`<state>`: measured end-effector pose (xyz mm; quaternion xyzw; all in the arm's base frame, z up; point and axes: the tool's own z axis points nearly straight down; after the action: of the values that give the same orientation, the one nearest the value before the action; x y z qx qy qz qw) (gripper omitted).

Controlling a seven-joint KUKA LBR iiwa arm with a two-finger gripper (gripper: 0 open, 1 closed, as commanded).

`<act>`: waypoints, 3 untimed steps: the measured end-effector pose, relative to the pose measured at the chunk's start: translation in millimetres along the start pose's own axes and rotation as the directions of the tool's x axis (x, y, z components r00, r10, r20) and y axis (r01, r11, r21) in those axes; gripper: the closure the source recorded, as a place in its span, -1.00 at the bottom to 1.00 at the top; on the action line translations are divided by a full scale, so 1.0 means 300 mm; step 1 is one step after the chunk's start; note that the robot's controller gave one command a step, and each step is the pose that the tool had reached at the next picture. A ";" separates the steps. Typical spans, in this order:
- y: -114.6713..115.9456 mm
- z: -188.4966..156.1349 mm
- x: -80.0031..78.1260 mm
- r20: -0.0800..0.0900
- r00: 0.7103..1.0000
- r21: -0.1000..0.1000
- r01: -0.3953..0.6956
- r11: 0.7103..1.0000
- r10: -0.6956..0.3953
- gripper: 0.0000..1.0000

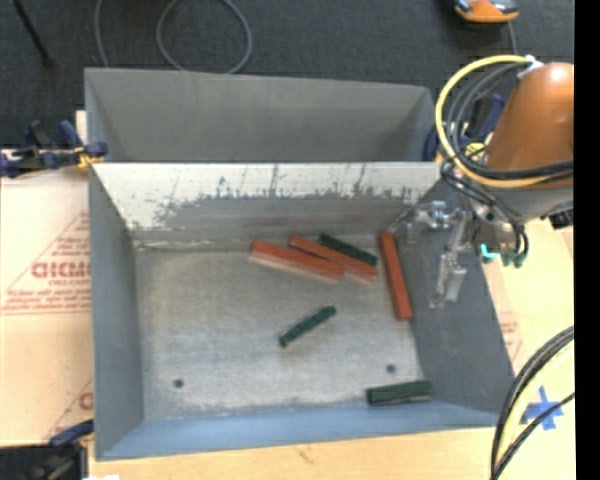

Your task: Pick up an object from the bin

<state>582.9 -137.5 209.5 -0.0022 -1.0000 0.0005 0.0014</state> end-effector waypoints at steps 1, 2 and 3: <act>0.144 0.469 -0.167 0.009 0.991 -0.003 -0.131 0.991 0.131 -1.00; 0.273 0.354 -0.150 0.011 0.986 -0.004 -0.165 0.986 0.165 -1.00; 0.320 0.358 -0.176 0.011 0.972 -0.004 -0.235 0.972 0.236 -1.00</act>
Offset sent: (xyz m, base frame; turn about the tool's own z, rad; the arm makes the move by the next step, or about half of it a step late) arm 0.0480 0.0422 -0.1395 0.1329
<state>635.9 -41.8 102.0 -0.1208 -0.9927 -0.0008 -0.0045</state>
